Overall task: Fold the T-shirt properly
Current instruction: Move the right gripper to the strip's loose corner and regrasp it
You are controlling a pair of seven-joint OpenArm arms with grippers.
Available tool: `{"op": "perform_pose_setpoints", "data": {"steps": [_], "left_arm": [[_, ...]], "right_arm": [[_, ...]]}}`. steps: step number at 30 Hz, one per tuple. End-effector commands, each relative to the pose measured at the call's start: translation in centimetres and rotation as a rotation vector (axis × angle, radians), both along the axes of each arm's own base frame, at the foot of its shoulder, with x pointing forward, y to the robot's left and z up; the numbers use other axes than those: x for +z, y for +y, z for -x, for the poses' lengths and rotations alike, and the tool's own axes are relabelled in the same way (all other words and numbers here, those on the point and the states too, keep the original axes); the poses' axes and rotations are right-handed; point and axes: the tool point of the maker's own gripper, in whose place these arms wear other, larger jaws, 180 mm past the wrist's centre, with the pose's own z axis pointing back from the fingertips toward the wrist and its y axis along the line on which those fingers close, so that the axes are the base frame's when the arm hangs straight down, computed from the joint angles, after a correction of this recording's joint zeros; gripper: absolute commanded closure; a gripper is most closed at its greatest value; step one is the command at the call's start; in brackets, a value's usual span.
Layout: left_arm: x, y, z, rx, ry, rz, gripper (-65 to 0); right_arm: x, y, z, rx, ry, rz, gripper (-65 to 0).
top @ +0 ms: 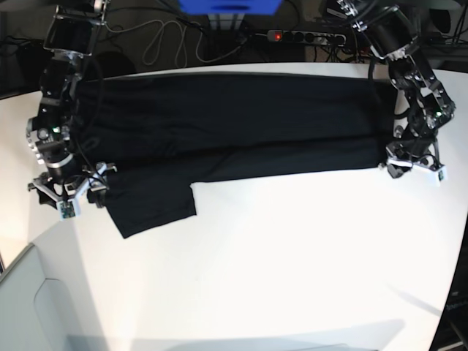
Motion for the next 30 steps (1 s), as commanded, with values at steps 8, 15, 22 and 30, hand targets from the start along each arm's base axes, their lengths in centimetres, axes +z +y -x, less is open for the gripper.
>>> {"op": "perform_pose_setpoints", "data": {"steps": [8, 15, 22, 30], "left_arm": [[1.53, 0.49, -0.82, 0.0, -0.048, -0.018, -22.6], [1.48, 0.58, -0.69, 0.001, -0.045, -0.019, -34.9], [1.34, 0.39, -0.71, -0.001, -0.043, -0.015, -25.9], [1.11, 0.39, -0.45, -0.001, -0.036, -0.015, -8.2]], "right_arm": [[1.61, -0.19, -0.77, 0.013, -0.054, 0.01, -44.4], [1.61, -0.19, -0.77, 0.013, -0.054, 0.01, -44.4], [1.61, -0.19, -0.77, 0.013, -0.054, 0.01, -44.4], [1.64, -0.3, -0.76, 0.01, -0.055, 0.01, -44.4]]}}
